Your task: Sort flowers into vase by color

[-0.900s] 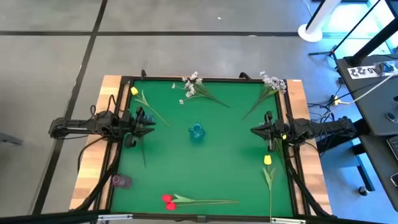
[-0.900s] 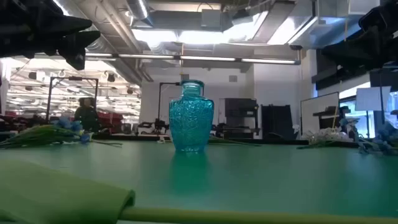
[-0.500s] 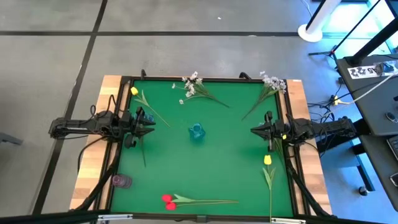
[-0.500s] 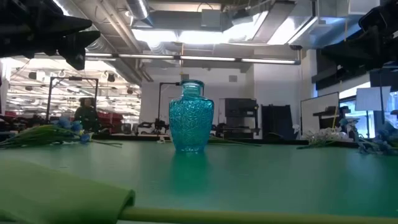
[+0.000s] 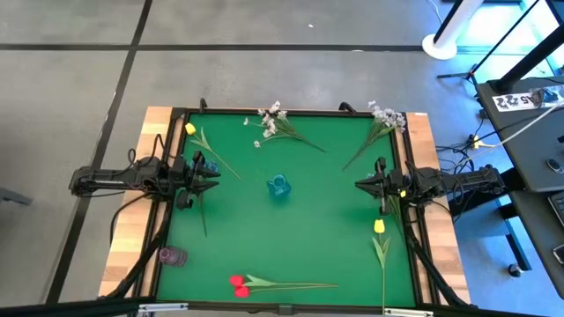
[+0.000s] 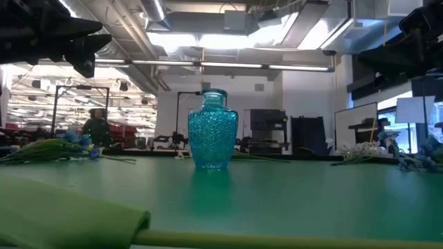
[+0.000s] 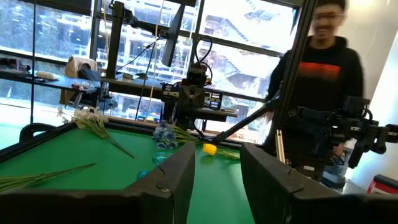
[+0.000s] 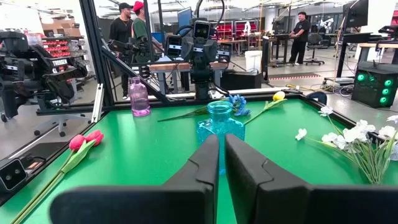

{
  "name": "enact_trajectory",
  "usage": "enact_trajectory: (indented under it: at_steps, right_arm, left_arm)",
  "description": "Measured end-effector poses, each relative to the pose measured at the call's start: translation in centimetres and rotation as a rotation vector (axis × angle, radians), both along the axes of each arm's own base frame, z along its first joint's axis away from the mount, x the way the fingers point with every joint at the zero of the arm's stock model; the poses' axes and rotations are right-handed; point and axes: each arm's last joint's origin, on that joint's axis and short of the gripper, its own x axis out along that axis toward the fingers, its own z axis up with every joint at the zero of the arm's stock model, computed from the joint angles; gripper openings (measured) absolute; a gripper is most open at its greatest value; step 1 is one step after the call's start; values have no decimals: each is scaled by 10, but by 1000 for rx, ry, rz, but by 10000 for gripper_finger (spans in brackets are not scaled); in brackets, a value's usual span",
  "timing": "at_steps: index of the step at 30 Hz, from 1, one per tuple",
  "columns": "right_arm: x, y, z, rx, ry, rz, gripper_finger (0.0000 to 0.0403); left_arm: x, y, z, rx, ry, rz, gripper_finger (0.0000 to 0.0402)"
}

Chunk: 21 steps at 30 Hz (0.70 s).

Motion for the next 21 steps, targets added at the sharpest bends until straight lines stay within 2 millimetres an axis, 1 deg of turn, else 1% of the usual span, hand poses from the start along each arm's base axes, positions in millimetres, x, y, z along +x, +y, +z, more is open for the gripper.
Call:
enact_trajectory:
  at_steps: [18,20,21]
  right_arm:
    - [0,0,1,2,-13,-7,28]
    - [0,0,2,33,-29,-9,28]
    - [0,0,3,87,-37,9,28]
  left_arm:
    - [0,0,0,0,0,0,125]
    - [0,0,0,0,0,0,125]
    - [0,0,0,0,0,0,125]
